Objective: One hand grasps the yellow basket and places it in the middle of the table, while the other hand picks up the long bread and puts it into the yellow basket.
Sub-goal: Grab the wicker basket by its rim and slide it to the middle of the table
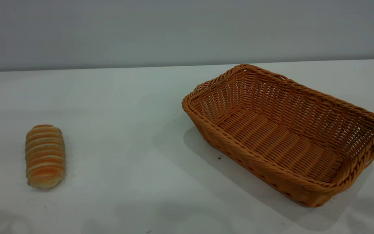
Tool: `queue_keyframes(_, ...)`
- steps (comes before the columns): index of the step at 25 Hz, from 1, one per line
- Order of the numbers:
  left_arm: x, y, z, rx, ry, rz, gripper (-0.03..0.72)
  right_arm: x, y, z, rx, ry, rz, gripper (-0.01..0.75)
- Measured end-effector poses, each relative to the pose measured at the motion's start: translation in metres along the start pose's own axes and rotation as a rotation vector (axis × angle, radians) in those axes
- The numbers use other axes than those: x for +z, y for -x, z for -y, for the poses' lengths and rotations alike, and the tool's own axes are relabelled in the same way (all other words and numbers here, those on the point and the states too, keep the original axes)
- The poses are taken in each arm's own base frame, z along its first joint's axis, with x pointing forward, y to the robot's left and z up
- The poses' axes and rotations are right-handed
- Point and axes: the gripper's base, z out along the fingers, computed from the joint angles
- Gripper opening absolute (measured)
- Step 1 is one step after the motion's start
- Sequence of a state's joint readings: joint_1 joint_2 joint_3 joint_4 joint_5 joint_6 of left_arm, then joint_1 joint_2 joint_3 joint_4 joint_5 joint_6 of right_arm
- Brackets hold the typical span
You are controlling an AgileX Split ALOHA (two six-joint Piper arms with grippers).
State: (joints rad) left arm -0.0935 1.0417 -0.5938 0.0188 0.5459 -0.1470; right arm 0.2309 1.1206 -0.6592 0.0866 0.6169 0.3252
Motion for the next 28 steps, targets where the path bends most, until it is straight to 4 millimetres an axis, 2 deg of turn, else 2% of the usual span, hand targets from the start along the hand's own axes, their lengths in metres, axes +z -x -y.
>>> queue_keyframes(5,0.000,0.009,0.001,0.000,-0.004,0.030,0.531,0.040,0.017,-0.007,0.048,-0.020,-0.087,0.584)
queue_keyframes(13,0.000,0.009,0.002,-0.017,-0.014,0.028,0.531,0.092,0.012,-0.002,0.132,-0.076,-0.192,0.584)
queue_keyframes(28,0.000,0.008,0.002,-0.024,-0.016,0.013,0.531,0.145,0.001,0.007,0.158,-0.128,-0.261,0.584)
